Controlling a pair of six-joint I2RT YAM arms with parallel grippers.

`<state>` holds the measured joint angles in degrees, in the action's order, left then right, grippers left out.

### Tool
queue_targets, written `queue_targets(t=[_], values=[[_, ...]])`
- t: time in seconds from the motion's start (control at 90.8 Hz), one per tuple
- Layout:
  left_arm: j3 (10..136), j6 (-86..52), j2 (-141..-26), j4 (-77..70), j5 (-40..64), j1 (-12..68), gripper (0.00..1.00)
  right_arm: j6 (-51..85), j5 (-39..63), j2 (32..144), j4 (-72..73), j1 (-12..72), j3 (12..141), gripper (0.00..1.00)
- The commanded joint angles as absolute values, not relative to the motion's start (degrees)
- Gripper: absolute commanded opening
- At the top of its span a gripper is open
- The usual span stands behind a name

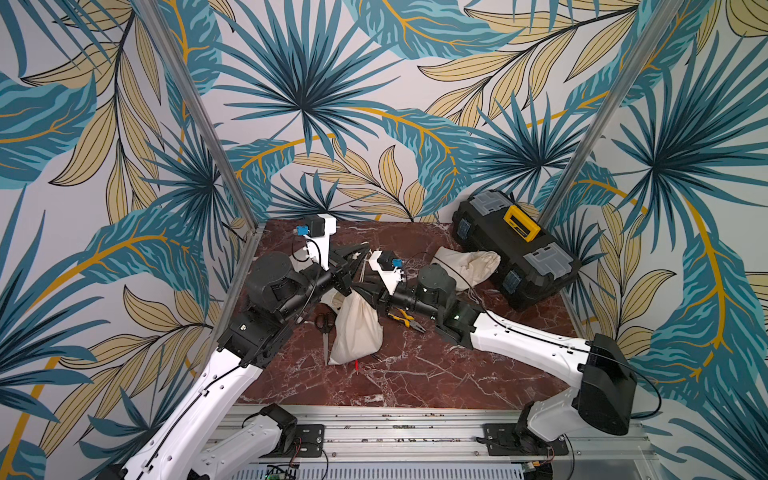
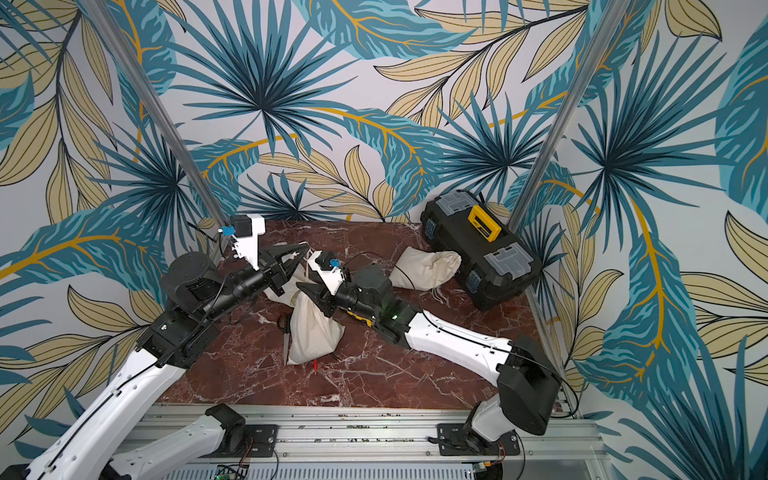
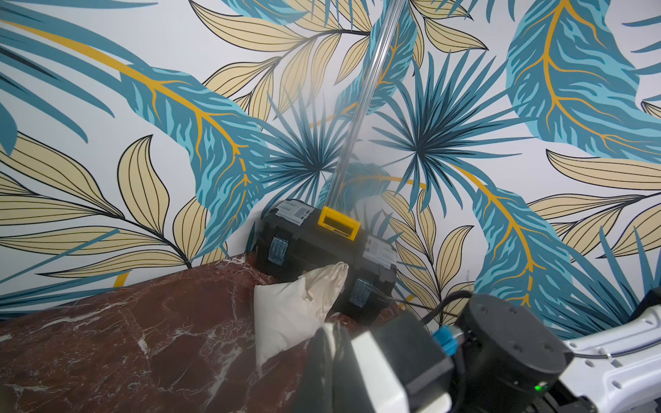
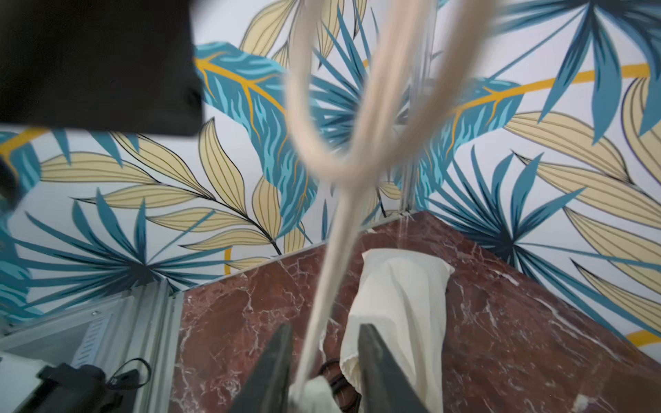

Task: Close the soil bag
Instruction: Place the soil bag at the center of the board.

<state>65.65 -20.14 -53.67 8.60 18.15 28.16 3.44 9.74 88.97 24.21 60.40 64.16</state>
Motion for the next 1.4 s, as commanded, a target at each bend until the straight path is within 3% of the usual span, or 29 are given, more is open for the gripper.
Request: queue_targets(t=[0.0,0.231,0.474,0.661,0.804,0.969,1.134,1.278,1.388], values=[[69.6,-18.4,-50.9,6.3,15.6,28.2,0.0,5.9,2.5,91.3,20.9,59.6,59.7,0.26],[74.3,-17.1,-48.6,7.4,13.0,25.2,0.0,10.7,-5.3,89.3,21.2,54.1,44.7,0.24],[74.6,-16.3,-46.8,8.5,11.0,23.8,0.0,9.5,-6.8,86.6,21.3,48.5,43.1,0.17],[74.0,-16.4,-47.7,8.3,12.6,23.8,0.0,4.6,-4.2,83.8,18.4,44.3,52.1,0.04],[72.9,-16.7,-51.8,8.2,15.5,23.8,0.0,-0.4,-6.1,85.9,15.4,38.7,62.9,0.01],[70.3,-16.4,-59.8,7.1,18.3,23.9,0.0,-1.9,-5.1,95.6,14.0,29.4,74.4,0.0],[66.9,-15.8,-71.2,3.2,18.2,26.3,0.0,-2.4,-2.2,103.3,16.7,25.6,76.9,0.0],[63.8,-17.5,-80.5,-2.2,18.8,28.2,0.0,-1.6,2.6,107.7,16.7,25.3,73.3,0.2],[60.6,-18.4,-82.4,-5.3,18.4,28.5,0.0,0.0,6.3,104.8,20.3,25.3,66.7,0.36]])
